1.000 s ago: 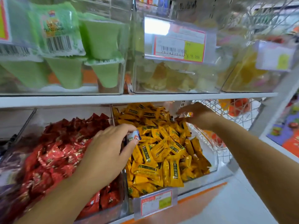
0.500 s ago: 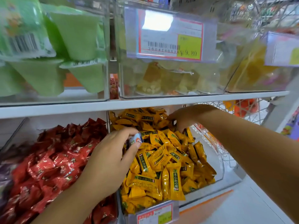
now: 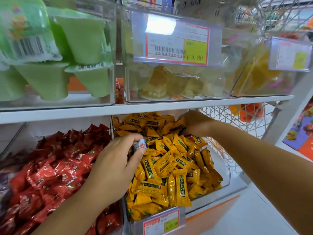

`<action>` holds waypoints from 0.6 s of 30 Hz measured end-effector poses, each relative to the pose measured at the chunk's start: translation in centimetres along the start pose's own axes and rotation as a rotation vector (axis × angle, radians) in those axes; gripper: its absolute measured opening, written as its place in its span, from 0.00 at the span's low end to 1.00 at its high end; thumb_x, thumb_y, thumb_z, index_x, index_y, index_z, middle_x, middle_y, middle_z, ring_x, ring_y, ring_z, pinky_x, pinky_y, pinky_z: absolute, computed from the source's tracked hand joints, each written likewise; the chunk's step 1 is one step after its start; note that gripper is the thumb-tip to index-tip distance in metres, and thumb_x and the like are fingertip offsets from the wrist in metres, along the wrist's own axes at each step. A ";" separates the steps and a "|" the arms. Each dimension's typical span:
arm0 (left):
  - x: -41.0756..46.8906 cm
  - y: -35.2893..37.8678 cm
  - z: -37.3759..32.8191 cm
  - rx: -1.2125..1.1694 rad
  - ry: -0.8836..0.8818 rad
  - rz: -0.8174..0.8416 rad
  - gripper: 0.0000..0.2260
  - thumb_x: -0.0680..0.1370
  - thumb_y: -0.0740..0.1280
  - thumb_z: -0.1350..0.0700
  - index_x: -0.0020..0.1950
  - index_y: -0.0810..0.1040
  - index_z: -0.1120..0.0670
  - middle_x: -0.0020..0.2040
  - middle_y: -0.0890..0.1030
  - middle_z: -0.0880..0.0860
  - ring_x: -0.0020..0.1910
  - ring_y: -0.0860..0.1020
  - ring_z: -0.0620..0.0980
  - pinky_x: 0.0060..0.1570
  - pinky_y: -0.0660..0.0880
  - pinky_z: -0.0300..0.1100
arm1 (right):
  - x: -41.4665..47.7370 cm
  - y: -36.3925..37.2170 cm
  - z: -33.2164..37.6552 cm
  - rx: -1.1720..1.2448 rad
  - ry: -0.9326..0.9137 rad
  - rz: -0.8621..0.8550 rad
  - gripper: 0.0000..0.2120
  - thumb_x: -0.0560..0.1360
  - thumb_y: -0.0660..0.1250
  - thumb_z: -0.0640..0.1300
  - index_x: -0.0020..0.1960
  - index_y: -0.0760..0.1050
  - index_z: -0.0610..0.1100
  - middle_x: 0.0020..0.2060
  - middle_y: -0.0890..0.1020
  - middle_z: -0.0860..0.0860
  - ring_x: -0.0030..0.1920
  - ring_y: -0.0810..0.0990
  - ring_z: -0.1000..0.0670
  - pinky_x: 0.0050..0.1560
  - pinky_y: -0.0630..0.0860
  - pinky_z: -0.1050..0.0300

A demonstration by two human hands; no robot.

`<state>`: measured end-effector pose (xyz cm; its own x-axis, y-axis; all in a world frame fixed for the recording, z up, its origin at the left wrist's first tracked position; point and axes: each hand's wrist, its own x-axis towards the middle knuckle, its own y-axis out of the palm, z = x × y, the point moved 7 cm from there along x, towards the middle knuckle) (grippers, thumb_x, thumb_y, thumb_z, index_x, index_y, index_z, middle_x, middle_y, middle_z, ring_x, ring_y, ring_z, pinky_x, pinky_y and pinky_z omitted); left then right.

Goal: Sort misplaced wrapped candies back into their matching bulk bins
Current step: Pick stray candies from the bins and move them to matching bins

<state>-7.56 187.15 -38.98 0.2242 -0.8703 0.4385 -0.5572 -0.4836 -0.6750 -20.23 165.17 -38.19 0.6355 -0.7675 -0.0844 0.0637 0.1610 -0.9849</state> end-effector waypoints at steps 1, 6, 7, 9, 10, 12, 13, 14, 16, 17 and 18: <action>0.0 0.1 0.0 -0.003 -0.002 -0.001 0.08 0.79 0.57 0.44 0.58 0.66 0.36 0.51 0.69 0.31 0.57 0.63 0.26 0.47 0.65 0.25 | -0.4 -0.5 -0.3 0.078 0.000 -0.048 0.07 0.70 0.73 0.39 0.49 0.80 0.43 0.44 0.82 0.48 0.41 0.78 0.52 0.41 0.75 0.59; 0.1 0.2 0.1 0.004 -0.008 -0.021 0.10 0.79 0.57 0.44 0.59 0.70 0.39 0.51 0.71 0.33 0.54 0.68 0.32 0.47 0.66 0.29 | -2.4 -2.5 -0.9 0.582 0.014 -0.187 0.13 0.70 0.74 0.37 0.51 0.81 0.51 0.49 0.82 0.56 0.49 0.81 0.56 0.54 0.78 0.60; 0.1 0.2 0.1 0.004 -0.010 -0.032 0.11 0.79 0.58 0.44 0.61 0.71 0.41 0.51 0.72 0.35 0.53 0.70 0.35 0.48 0.67 0.31 | -2.6 -2.7 -0.5 0.684 -0.001 -0.189 0.13 0.70 0.74 0.36 0.52 0.81 0.49 0.48 0.83 0.55 0.48 0.81 0.58 0.54 0.79 0.60; 0.1 0.1 0.2 0.002 -0.028 -0.043 0.13 0.79 0.58 0.45 0.63 0.71 0.43 0.52 0.72 0.36 0.51 0.70 0.37 0.48 0.67 0.33 | -3.1 -3.4 0.6 0.777 -0.032 -0.198 0.12 0.71 0.73 0.34 0.51 0.81 0.46 0.43 0.83 0.56 0.40 0.81 0.62 0.45 0.78 0.67; 0.1 0.0 0.2 -0.002 -0.034 -0.047 0.13 0.79 0.58 0.45 0.63 0.71 0.43 0.51 0.71 0.36 0.50 0.70 0.37 0.46 0.67 0.33 | -3.4 -3.7 1.1 0.762 -0.040 -0.209 0.10 0.71 0.73 0.36 0.49 0.81 0.47 0.40 0.82 0.55 0.38 0.81 0.61 0.41 0.75 0.67; 0.0 -0.2 0.2 -0.006 -0.026 -0.069 0.14 0.79 0.58 0.45 0.63 0.71 0.44 0.50 0.71 0.36 0.49 0.70 0.37 0.44 0.67 0.32 | -4.1 -3.6 2.3 0.785 -0.037 -0.208 0.09 0.71 0.74 0.39 0.51 0.81 0.46 0.40 0.82 0.53 0.40 0.80 0.55 0.42 0.75 0.61; 0.0 -0.4 0.1 -0.008 -0.022 -0.084 0.13 0.79 0.59 0.46 0.63 0.72 0.45 0.49 0.71 0.35 0.49 0.70 0.36 0.44 0.66 0.31 | -4.4 -3.3 3.0 0.831 -0.037 -0.199 0.11 0.71 0.74 0.38 0.53 0.80 0.44 0.42 0.83 0.51 0.43 0.81 0.53 0.46 0.78 0.57; -0.1 -0.6 0.0 -0.011 -0.022 -0.101 0.13 0.79 0.60 0.47 0.63 0.72 0.46 0.48 0.70 0.33 0.49 0.70 0.34 0.44 0.66 0.30 | -4.6 -3.0 3.7 0.862 -0.055 -0.208 0.13 0.70 0.74 0.37 0.55 0.80 0.43 0.44 0.84 0.49 0.46 0.82 0.51 0.51 0.79 0.53; -0.2 -1.0 0.0 -0.008 -0.029 -0.140 0.12 0.79 0.61 0.49 0.62 0.74 0.47 0.47 0.69 0.32 0.46 0.70 0.35 0.43 0.65 0.28 | -5.2 -2.2 5.1 0.862 -0.111 -0.228 0.15 0.69 0.75 0.35 0.53 0.81 0.48 0.48 0.84 0.52 0.51 0.82 0.52 0.56 0.78 0.57; -0.2 -1.3 0.0 0.000 -0.032 -0.157 0.11 0.79 0.62 0.50 0.61 0.74 0.48 0.46 0.68 0.32 0.45 0.69 0.37 0.43 0.65 0.28 | -5.5 -1.6 5.7 0.848 -0.135 -0.223 0.16 0.69 0.75 0.35 0.52 0.82 0.52 0.48 0.84 0.55 0.50 0.81 0.54 0.55 0.76 0.64; -0.2 -1.5 0.0 0.008 -0.031 -0.171 0.11 0.79 0.62 0.50 0.61 0.74 0.49 0.46 0.68 0.32 0.44 0.69 0.38 0.43 0.65 0.29 | -5.9 -1.1 6.2 0.815 -0.139 -0.212 0.16 0.69 0.75 0.37 0.51 0.81 0.55 0.47 0.82 0.59 0.48 0.80 0.57 0.51 0.74 0.70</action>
<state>-6.74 188.02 -38.07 0.3395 -0.7777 0.5290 -0.5026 -0.6254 -0.5969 -19.32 173.38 -35.62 0.6333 -0.7569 0.1612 0.6915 0.4599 -0.5571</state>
